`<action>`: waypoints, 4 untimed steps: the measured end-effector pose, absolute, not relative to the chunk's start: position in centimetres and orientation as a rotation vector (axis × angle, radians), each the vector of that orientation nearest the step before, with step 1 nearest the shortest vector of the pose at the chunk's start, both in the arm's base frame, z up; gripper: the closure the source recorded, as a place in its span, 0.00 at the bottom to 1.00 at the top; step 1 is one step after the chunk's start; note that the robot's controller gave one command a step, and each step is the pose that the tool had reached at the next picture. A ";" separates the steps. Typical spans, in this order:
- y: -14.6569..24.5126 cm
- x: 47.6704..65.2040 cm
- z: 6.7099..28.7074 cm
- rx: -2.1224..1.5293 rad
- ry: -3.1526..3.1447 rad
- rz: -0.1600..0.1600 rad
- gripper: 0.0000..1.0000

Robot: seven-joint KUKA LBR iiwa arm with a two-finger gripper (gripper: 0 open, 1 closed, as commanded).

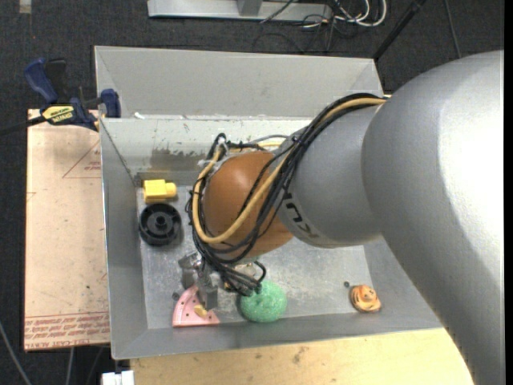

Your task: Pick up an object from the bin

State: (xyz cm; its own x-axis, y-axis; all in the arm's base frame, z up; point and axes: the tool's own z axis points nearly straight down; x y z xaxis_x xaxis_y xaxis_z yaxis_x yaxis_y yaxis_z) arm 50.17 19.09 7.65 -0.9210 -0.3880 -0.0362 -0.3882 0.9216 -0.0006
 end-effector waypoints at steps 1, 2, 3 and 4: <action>19.5 49.2 12.5 -0.616 3.079 0.001 1.00; 18.4 50.2 13.5 -0.619 3.065 0.005 1.00; 17.5 50.1 15.5 -0.641 3.086 0.001 1.00; 15.4 50.1 22.5 -0.680 3.069 0.002 1.00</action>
Offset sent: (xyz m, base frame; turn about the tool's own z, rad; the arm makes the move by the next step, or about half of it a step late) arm 0.0076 -0.0306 -0.0065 -0.0076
